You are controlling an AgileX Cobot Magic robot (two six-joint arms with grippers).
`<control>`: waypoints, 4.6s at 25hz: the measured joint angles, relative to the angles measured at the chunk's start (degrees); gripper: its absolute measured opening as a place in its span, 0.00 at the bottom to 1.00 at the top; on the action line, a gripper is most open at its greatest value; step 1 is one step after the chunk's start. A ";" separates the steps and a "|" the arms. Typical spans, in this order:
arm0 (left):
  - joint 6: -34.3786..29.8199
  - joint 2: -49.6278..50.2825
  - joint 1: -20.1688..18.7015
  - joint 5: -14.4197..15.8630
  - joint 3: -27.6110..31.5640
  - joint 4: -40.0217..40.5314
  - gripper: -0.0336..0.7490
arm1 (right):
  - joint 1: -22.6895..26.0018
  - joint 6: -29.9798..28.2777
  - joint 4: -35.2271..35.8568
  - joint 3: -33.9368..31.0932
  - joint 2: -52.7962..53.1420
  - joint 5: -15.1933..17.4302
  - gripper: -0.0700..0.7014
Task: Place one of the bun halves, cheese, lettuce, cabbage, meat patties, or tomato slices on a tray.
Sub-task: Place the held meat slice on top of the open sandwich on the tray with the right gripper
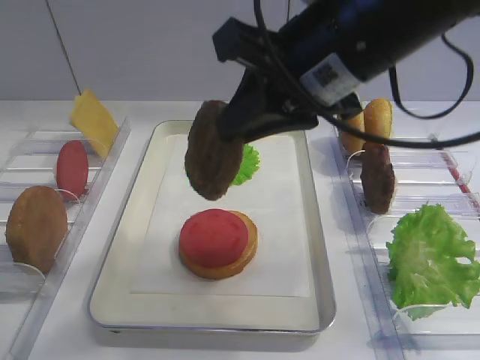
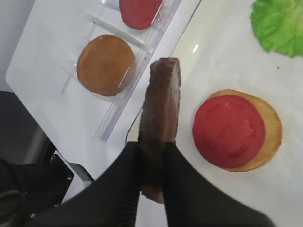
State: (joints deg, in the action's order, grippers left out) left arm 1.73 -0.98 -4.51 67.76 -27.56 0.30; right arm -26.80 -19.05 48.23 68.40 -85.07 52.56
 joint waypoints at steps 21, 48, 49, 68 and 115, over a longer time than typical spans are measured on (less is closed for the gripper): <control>0.00 0.00 0.00 0.00 0.00 0.00 0.30 | 8.81 -26.50 41.28 -18.43 -5.32 4.86 0.26; 0.00 0.00 0.00 0.00 0.00 0.00 0.30 | 8.81 -30.25 41.68 -18.43 -17.29 3.91 0.26; 0.00 0.00 0.00 0.00 0.00 0.00 0.30 | 8.81 -30.25 41.68 -18.43 -17.29 3.69 0.26; 0.00 0.00 0.00 0.00 0.00 0.00 0.30 | 8.81 -30.25 40.98 -18.43 -17.29 0.87 0.26; 0.00 0.00 0.00 0.00 0.00 0.00 0.30 | 8.81 -21.48 33.26 -16.30 -17.29 -1.68 0.46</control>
State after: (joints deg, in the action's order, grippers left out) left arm 1.73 -0.98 -4.51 67.76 -27.56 0.30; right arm -17.99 -40.53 81.48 52.10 -102.36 50.88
